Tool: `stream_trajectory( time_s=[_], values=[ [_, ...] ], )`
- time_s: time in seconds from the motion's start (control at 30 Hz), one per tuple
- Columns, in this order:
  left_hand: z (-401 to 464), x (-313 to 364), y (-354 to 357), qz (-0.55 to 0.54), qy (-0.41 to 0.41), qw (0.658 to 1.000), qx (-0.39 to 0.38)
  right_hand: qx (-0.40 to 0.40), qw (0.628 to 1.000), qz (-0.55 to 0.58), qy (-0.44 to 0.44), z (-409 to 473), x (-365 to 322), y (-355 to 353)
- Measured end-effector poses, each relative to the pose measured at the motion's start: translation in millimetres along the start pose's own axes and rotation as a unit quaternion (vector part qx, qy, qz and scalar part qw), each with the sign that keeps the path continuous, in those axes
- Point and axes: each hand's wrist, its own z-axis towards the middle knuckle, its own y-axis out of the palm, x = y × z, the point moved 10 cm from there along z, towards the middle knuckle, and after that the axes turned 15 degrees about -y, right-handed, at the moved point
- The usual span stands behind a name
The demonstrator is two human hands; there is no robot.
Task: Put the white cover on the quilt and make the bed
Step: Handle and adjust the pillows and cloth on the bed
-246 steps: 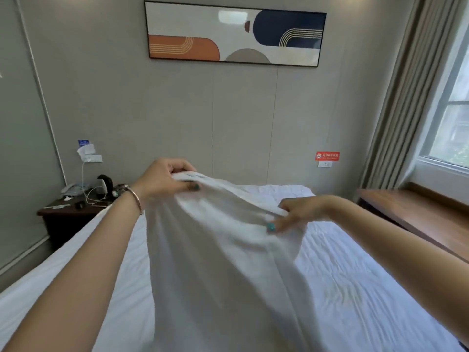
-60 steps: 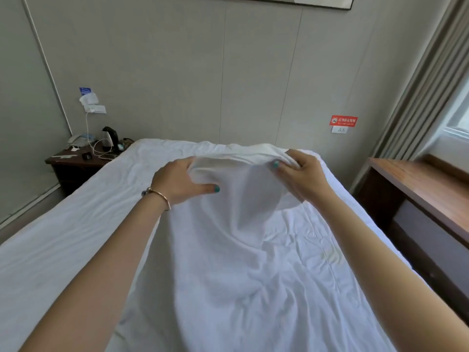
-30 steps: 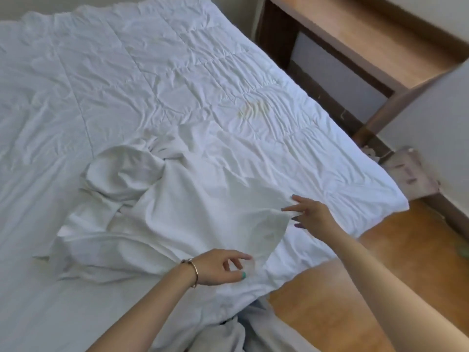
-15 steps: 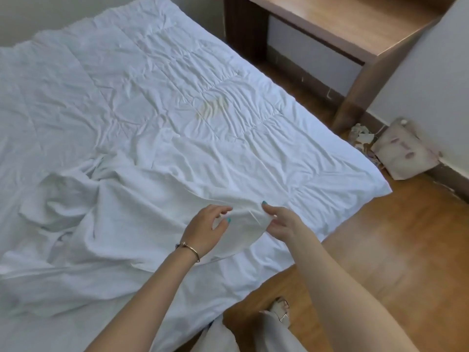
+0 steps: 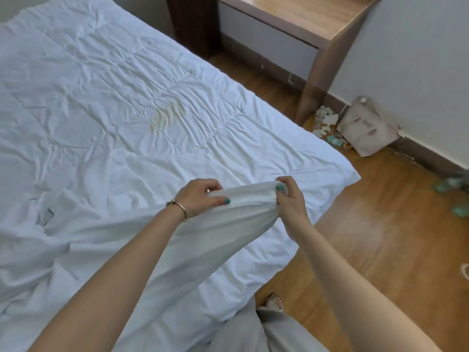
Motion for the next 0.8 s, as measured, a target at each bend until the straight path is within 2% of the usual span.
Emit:
stream_trajectory(
  time_s=[0.07, 0.13, 0.23, 0.37, 0.47, 0.53, 0.63, 0.8],
  values=[
    [10.1, -19.7, -16.0, -0.001, -0.026, 1.000, 0.014, 0.064, 0.992, 0.079, 0.068, 5.7, 8.5, -11.9],
    [14.8, -49.7, -28.6, 0.019, -0.047, 0.999, 0.017, 0.121, 0.979, 0.132, 0.100, 15.7, 12.8, -28.7],
    [20.0, -65.8, -52.4, -0.001, -0.064, 0.997, 0.045, 0.138, 0.982, 0.101, 0.084, 36.6, 14.1, -56.6],
    [83.5, 25.2, -87.2, 0.012, -0.008, 0.993, 0.121, 0.154, 0.980, 0.105, 0.073, 55.5, 29.5, -92.2],
    [138.9, 103.7, -78.7, 0.070, 0.027, 0.989, 0.124, 0.159, 0.985, 0.020, 0.057, 69.4, 44.8, -121.2],
    [172.1, 133.5, -58.2, 0.111, 0.029, 0.987, 0.115, 0.182, 0.982, -0.031, 0.050, 84.1, 59.6, -142.8],
    [224.3, 182.2, -13.3, 0.153, 0.067, 0.981, 0.102, 0.231, 0.971, -0.044, 0.048, 119.7, 86.9, -187.9],
    [310.5, 252.8, 78.0, 0.260, 0.128, 0.954, 0.075, 0.278, 0.946, -0.121, 0.112, 165.3, 156.8, -254.0]
  ],
)
